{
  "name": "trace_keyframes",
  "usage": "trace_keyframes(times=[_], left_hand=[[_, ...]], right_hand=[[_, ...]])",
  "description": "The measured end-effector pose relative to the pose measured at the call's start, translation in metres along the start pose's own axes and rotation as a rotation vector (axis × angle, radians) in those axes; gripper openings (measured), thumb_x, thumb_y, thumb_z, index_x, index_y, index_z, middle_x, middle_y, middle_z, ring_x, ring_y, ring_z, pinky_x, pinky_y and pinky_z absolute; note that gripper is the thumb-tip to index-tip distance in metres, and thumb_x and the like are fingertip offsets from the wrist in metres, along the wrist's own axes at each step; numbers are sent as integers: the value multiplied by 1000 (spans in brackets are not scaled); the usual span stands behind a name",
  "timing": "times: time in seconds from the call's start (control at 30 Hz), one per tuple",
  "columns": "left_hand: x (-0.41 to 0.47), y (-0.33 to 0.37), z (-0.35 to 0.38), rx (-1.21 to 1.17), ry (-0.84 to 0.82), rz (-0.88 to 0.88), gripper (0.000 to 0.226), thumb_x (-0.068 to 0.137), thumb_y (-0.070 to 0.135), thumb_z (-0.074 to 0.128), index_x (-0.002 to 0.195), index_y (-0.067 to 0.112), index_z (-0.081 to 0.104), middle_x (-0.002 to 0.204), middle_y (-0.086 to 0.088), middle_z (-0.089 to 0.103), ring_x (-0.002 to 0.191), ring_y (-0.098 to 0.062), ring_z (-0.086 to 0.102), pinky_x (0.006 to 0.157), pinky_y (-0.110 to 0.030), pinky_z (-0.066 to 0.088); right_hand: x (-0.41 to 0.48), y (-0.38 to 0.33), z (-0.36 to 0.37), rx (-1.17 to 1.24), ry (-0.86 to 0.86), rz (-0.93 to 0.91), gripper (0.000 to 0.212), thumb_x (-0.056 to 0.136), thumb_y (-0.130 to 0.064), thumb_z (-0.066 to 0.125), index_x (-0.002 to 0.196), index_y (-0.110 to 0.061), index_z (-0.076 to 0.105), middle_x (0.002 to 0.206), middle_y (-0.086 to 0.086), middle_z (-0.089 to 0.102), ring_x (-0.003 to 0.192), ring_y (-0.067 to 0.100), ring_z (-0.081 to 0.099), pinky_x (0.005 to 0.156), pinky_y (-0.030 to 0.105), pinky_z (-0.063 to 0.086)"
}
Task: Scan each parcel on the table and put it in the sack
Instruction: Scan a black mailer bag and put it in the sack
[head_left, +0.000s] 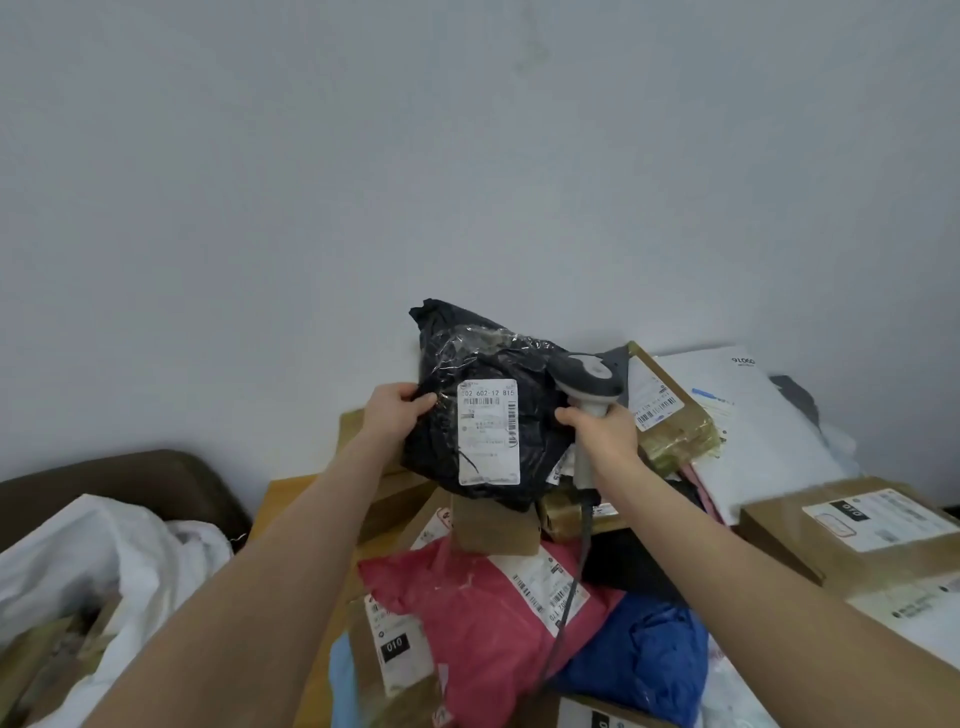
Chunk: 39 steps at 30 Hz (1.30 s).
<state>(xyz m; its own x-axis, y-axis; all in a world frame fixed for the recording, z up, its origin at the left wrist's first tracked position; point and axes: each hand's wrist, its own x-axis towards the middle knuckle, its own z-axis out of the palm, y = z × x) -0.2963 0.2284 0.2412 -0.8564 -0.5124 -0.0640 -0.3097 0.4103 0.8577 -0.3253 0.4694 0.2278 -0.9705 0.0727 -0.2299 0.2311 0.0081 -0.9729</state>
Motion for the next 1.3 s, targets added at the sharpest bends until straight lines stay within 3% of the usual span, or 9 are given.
trace_keyframes(times=[0.13,0.3,0.43,0.6,0.73,0.8,0.93,1.2,1.3], left_hand=[[-14,27,-34,342,5,171,18,93,20,60,100,8,70,97,-10,69,89,-25,59,77,-30,42],[-45,53,-43,498,-128,260,15,95,17,57,103,9,67,99,-11,67,93,-26,59,79,-29,40],[-71,46,-48,232,-63,204,14,91,15,63,104,15,69,102,-9,69,98,-27,62,91,-35,47],[-111,8,-62,-23,186,-11,75,82,34,75,144,16,37,144,-10,44,124,-26,49,101,-38,42],[-155,-41,-66,-207,-86,-436,54,82,54,67,116,13,57,118,-4,63,101,-22,60,81,-39,51],[-165,-62,-67,-345,-143,-429,40,84,41,70,112,13,62,111,-5,69,99,-23,65,78,-38,55],[-170,-77,-75,-576,89,-353,8,85,14,70,92,11,65,80,2,73,77,-14,65,57,-24,51],[-149,-122,-142,-459,247,-237,9,88,7,66,97,6,67,93,-7,70,79,-17,65,64,-25,52],[-137,-146,-171,-359,244,-202,13,89,9,66,99,2,67,89,-7,69,76,-20,65,54,-22,51]], right_hand=[[-15,-23,-2,-139,54,-165,33,76,-25,77,102,-13,63,109,8,63,100,25,62,85,39,52],[-47,-27,-2,-40,-181,-157,26,78,-15,78,99,-14,62,88,-5,65,93,20,63,80,33,49],[-69,-8,3,18,-171,-63,25,79,-2,72,100,-9,60,97,10,66,96,28,63,88,41,52],[-87,-3,12,181,-145,21,28,81,2,68,107,-4,58,97,10,63,91,26,60,79,34,48],[-100,-2,25,207,-154,19,29,81,2,68,108,-3,57,92,8,62,81,21,59,72,29,47],[-104,0,34,195,-143,7,28,80,1,68,105,-5,57,89,7,62,78,20,58,71,29,46],[-112,11,56,185,-101,19,32,78,-1,70,108,-6,58,100,11,64,90,26,60,84,37,51],[-147,39,111,47,-167,26,32,80,-5,72,109,-9,59,95,4,61,90,21,56,79,31,42],[-171,51,133,-41,-189,-1,25,79,-5,72,102,-7,62,90,6,66,84,22,62,76,36,50]])
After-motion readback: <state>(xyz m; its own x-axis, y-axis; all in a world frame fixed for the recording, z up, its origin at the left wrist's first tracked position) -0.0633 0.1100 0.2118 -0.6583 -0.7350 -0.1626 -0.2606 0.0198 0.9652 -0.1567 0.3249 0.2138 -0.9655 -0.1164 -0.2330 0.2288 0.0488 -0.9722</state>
